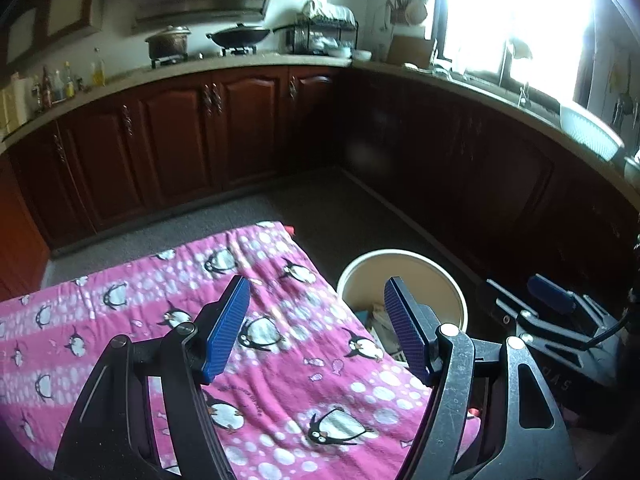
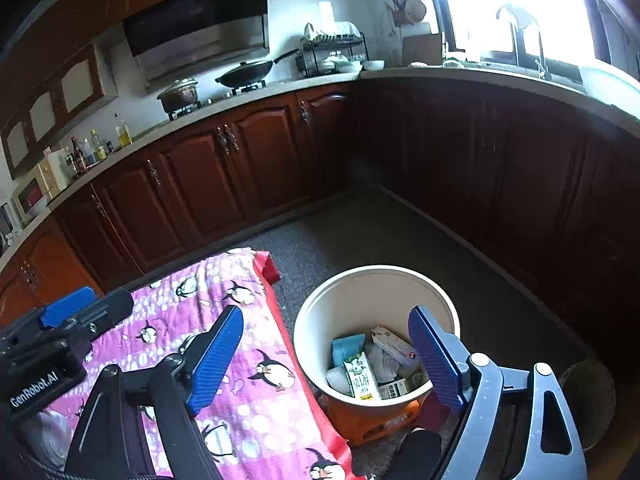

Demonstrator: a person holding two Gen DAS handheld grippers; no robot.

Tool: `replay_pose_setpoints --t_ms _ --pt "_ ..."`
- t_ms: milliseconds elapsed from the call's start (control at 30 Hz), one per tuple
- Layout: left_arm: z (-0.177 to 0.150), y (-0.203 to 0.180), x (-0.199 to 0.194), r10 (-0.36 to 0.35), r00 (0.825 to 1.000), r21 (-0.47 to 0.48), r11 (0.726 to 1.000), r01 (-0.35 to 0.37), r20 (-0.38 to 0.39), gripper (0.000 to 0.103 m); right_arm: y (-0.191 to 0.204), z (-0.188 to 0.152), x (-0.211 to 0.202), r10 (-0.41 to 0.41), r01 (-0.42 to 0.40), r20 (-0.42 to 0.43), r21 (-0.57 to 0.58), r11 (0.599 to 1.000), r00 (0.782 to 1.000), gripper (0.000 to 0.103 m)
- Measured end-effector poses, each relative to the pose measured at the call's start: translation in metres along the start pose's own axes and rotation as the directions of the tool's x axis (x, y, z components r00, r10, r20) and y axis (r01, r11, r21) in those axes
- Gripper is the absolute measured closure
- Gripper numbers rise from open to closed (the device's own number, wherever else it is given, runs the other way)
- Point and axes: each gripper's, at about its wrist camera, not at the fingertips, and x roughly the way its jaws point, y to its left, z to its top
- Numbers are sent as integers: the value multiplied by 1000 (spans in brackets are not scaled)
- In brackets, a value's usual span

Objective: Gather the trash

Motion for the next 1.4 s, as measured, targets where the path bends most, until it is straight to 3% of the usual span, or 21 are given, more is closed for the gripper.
replay_pose_setpoints --t_ms 300,900,1400 --pt "0 20 -20 15 998 -47 999 -13 53 23 19 2 -12 7 -5 49 -35 999 999 12" --pt "-3 19 -29 26 997 -13 1000 -25 74 23 25 4 -32 -26 34 143 -53 998 989 12" --pt "-4 18 -26 33 997 -10 999 -33 69 23 26 3 -33 -40 49 148 -57 997 988 11"
